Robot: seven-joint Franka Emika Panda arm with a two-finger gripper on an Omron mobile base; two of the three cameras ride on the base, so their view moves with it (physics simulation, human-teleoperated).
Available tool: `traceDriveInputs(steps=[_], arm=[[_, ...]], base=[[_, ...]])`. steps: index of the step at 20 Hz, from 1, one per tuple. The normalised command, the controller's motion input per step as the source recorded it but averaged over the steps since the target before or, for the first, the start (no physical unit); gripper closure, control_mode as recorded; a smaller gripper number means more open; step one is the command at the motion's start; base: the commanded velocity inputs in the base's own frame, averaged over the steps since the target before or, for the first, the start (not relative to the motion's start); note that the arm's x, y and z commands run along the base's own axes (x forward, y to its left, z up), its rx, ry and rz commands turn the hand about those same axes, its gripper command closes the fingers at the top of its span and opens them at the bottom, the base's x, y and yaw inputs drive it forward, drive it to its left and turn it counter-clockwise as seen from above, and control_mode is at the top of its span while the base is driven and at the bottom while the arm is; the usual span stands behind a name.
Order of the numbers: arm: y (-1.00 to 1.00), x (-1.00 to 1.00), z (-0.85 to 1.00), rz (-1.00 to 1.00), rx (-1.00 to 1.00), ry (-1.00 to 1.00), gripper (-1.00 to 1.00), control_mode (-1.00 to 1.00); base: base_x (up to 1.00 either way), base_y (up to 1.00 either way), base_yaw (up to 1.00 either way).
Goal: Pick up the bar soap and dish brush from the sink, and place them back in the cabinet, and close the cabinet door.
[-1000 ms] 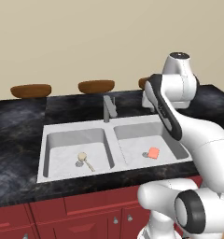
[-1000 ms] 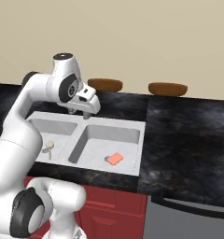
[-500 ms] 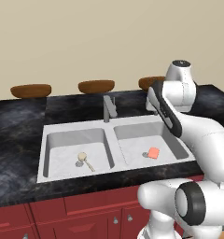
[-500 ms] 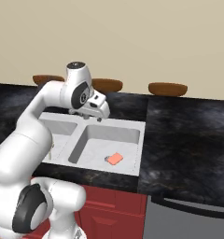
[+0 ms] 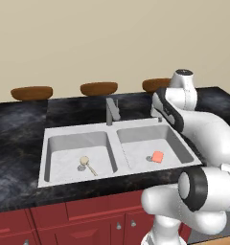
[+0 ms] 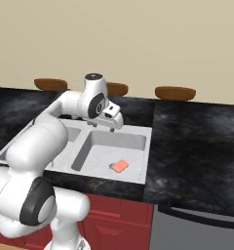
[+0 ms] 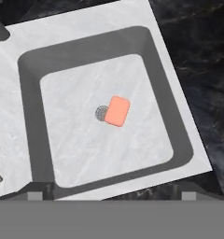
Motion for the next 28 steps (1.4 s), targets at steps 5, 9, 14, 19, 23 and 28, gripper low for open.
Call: traceDriveInputs(steps=[5,9,14,19,23,28], arm=[[-0.2,0.3,-0.34,0.0,0.03,0.07,-1.0,-1.0],[-0.18,0.29,-0.34,0.0,0.03,0.07,-1.0,-1.0],[-0.12,0.3,-0.34,0.0,0.03,0.08,-1.0,-1.0],[-0.07,0.3,-0.38,0.0,0.02,0.06,-1.0,-1.0],[-0.01,0.16,-0.28,0.0,0.02,0.08,-1.0,-1.0],[-0.01,0.18,-0.23,0.0,0.01,0.04,-1.0,-1.0]], base=[[0.0,0.0,0.0],[0.0,0.0,0.0],[0.0,0.0,0.0],[0.0,0.0,0.0],[0.0,0.0,0.0],[0.0,0.0,0.0]])
